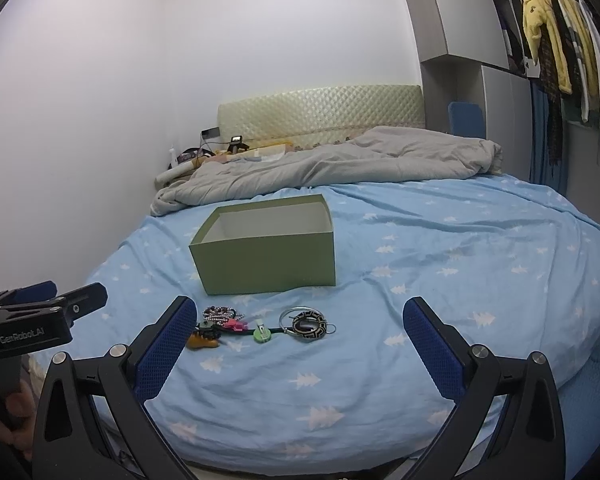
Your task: Organize jewelry
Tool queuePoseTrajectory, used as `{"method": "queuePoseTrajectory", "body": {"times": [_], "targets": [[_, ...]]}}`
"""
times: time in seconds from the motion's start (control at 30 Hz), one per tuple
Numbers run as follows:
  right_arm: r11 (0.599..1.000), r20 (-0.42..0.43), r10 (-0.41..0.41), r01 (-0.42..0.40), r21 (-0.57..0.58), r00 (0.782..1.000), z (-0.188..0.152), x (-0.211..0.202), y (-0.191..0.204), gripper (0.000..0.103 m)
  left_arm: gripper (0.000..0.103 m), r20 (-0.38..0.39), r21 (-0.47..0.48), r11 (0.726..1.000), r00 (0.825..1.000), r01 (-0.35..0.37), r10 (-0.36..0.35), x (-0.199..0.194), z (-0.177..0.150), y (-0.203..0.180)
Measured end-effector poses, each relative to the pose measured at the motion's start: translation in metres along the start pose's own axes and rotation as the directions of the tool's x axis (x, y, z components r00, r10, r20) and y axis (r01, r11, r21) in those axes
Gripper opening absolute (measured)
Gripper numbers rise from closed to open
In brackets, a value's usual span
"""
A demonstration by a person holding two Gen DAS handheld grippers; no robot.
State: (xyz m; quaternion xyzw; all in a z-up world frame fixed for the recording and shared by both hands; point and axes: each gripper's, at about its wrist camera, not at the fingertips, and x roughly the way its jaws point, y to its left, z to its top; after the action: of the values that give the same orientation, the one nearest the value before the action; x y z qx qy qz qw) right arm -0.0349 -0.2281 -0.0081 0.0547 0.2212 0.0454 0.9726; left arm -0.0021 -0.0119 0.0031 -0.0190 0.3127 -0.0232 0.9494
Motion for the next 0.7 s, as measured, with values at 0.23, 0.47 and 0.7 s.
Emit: {"method": "queuePoseTrajectory", "body": {"times": [0.23,0.47,0.7], "targets": [[1.0,0.012,-0.007,0.007,0.012,1.0,0.001,0.0,-0.0036,0.103,0.103,-0.004,0.005,1.0,1.0,0.012,-0.012,0.0014,-0.002,-0.0006],[1.0,0.014,-0.01,0.009,0.016,1.0,-0.0006,0.0002,-0.0066,0.103,0.103,-0.006,0.006,1.0,1.0,0.016,-0.016,0.0028,-0.0013,-0.0027],[1.0,0.012,-0.008,0.008,0.014,1.0,-0.0019,0.0009,-0.0063,0.103,0.103,-0.008,0.006,1.0,1.0,0.017,-0.017,0.0024,-0.0022,-0.0025]]}}
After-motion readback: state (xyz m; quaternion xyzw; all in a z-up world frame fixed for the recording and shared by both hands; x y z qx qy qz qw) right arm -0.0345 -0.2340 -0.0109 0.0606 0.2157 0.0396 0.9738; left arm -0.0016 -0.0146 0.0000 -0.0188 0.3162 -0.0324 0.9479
